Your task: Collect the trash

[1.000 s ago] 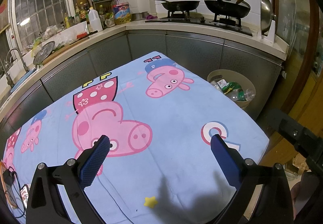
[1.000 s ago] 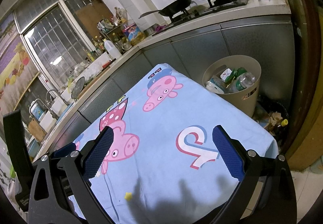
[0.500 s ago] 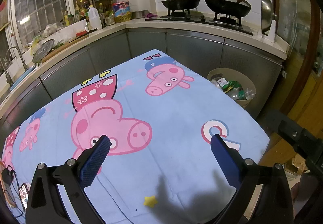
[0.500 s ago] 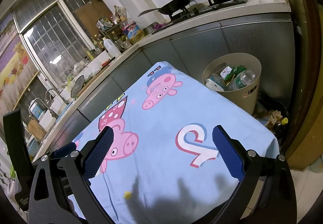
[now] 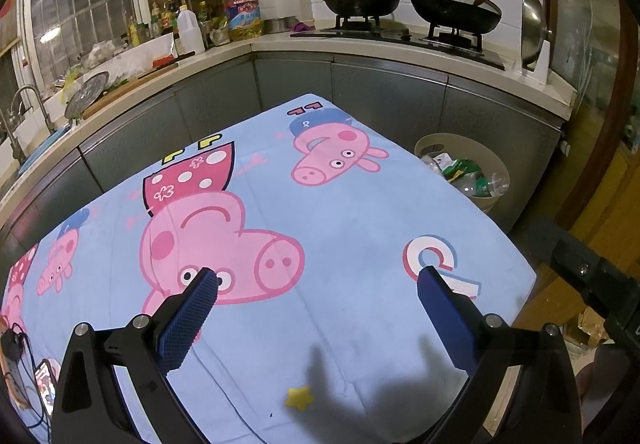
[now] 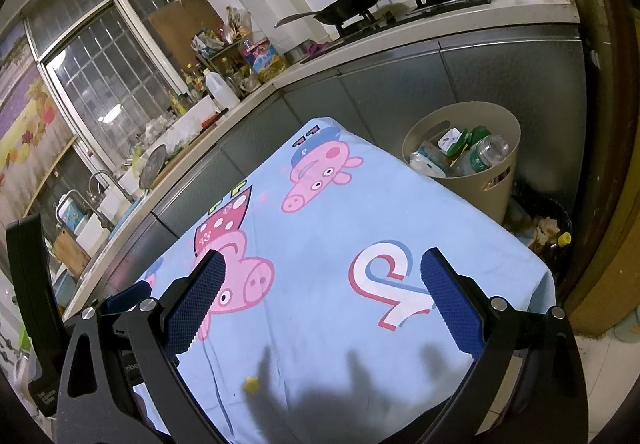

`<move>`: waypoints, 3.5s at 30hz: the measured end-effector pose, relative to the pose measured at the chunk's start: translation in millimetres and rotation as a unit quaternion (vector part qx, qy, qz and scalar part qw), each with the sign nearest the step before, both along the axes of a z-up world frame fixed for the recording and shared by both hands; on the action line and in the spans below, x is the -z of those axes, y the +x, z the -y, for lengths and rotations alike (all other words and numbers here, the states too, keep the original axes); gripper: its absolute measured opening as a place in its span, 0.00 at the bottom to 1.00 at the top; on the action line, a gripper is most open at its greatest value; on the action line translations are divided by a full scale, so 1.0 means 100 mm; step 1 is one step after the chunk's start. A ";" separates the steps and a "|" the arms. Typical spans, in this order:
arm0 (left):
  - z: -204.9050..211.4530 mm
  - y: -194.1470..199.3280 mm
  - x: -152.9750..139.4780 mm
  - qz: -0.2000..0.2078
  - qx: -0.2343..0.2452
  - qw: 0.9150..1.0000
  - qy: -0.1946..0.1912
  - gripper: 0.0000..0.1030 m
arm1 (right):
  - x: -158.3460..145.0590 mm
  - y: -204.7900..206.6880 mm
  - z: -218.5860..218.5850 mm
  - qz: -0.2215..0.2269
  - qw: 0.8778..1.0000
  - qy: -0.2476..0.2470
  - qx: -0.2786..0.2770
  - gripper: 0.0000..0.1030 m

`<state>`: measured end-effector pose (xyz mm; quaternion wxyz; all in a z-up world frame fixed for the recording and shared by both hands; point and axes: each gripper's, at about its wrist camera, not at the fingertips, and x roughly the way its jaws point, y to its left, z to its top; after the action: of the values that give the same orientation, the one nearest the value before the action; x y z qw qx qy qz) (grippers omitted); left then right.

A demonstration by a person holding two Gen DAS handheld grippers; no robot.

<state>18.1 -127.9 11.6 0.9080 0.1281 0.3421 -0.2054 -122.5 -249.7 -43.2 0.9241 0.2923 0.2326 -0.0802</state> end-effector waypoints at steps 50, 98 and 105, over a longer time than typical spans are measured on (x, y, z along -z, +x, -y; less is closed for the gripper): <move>-1.41 0.05 -0.18 0.010 -0.132 0.989 -0.070 0.96 | -0.63 0.70 -0.95 -0.025 0.989 -0.070 -0.130 0.94; -1.12 0.23 -0.09 -0.007 -0.103 0.994 -0.042 0.96 | -0.33 1.02 -0.71 -0.049 0.989 -0.017 -0.136 0.94; -1.01 0.39 -0.02 -0.008 -0.103 0.995 -0.015 0.96 | -0.27 1.17 -0.63 -0.054 0.991 -0.015 -0.118 0.94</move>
<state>57.2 -27.0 13.8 0.9234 0.0771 0.3572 -0.1173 -5.4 -186.6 -16.3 0.9176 0.2443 0.3134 0.0104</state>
